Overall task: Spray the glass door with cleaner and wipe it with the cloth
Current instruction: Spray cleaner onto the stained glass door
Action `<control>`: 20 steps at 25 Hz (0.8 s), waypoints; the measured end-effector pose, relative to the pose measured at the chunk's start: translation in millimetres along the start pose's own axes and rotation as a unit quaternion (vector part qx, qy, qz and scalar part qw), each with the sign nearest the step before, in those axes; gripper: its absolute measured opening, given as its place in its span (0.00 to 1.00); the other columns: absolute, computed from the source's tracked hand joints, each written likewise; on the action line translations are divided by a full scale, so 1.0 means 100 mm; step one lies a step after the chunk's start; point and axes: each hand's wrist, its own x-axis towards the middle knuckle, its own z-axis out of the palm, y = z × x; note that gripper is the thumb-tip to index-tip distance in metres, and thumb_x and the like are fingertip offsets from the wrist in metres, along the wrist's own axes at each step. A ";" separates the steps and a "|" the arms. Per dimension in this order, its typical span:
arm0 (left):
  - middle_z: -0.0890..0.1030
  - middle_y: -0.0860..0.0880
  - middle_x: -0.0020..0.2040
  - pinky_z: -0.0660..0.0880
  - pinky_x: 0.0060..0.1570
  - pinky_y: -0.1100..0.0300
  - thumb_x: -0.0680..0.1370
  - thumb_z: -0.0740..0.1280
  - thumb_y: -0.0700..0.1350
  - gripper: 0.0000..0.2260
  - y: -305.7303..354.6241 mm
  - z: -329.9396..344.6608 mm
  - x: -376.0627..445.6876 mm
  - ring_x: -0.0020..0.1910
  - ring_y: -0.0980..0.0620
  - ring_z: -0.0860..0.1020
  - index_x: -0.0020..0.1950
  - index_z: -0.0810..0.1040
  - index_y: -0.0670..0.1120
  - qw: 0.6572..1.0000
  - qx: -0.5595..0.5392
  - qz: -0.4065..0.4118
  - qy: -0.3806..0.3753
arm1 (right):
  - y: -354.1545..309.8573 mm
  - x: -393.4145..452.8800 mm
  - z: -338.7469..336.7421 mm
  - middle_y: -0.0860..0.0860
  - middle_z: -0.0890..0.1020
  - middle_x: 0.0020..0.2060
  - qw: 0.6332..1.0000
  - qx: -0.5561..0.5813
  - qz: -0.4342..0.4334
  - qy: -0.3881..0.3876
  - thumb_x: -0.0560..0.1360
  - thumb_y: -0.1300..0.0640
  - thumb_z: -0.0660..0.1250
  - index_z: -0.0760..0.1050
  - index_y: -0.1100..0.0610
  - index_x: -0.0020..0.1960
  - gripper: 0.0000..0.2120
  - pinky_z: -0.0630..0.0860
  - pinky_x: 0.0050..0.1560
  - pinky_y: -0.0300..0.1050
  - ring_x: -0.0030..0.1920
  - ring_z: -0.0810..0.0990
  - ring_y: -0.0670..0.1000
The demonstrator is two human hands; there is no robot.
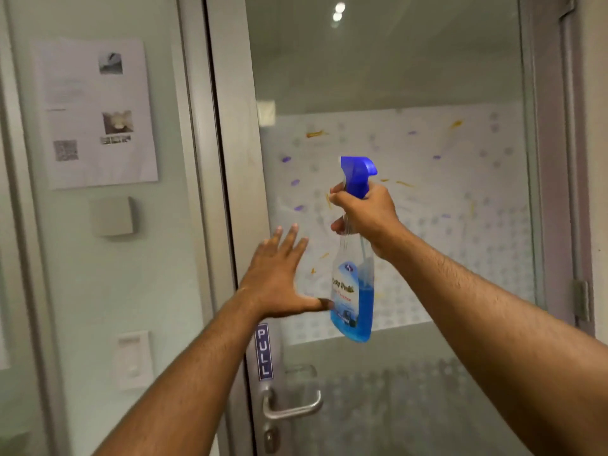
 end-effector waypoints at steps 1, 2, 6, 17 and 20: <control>0.34 0.50 0.81 0.39 0.78 0.47 0.65 0.58 0.80 0.57 -0.17 -0.02 0.17 0.80 0.48 0.35 0.82 0.40 0.50 0.999 0.037 -0.013 0.012 | -0.03 0.15 0.00 0.56 0.81 0.44 1.000 -0.010 -0.001 -0.003 0.75 0.60 0.69 0.77 0.59 0.51 0.06 0.83 0.41 0.50 0.30 0.83 0.50; 0.35 0.49 0.81 0.40 0.78 0.47 0.66 0.58 0.80 0.56 -0.31 -0.04 0.32 0.80 0.47 0.36 0.82 0.39 0.50 0.997 0.063 -0.030 0.025 | -0.05 0.27 0.00 0.57 0.81 0.46 1.000 -0.022 -0.003 -0.004 0.75 0.59 0.69 0.76 0.58 0.52 0.06 0.84 0.41 0.49 0.31 0.83 0.50; 0.34 0.48 0.81 0.41 0.78 0.47 0.70 0.63 0.74 0.55 -0.76 -0.14 0.86 0.80 0.48 0.38 0.81 0.36 0.47 0.988 0.121 -0.097 0.013 | 0.04 0.59 0.09 0.55 0.80 0.43 0.998 -0.063 -0.006 -0.006 0.76 0.56 0.69 0.74 0.57 0.53 0.09 0.83 0.39 0.45 0.33 0.82 0.49; 0.25 0.50 0.77 0.36 0.78 0.49 0.68 0.42 0.80 0.52 -1.06 0.19 1.42 0.77 0.51 0.28 0.77 0.26 0.46 0.968 0.135 -0.118 0.173 | 0.13 1.07 0.13 0.53 0.77 0.39 0.998 -0.059 -0.004 -0.024 0.75 0.56 0.70 0.69 0.53 0.48 0.09 0.81 0.37 0.43 0.32 0.81 0.49; 0.28 0.51 0.78 0.37 0.78 0.51 0.72 0.40 0.77 0.47 -1.14 0.40 1.50 0.78 0.53 0.30 0.78 0.29 0.48 0.964 0.094 -0.107 0.225 | 0.16 1.18 0.11 0.53 0.77 0.38 0.998 -0.060 -0.015 -0.031 0.75 0.56 0.70 0.68 0.51 0.44 0.09 0.80 0.35 0.41 0.32 0.81 0.48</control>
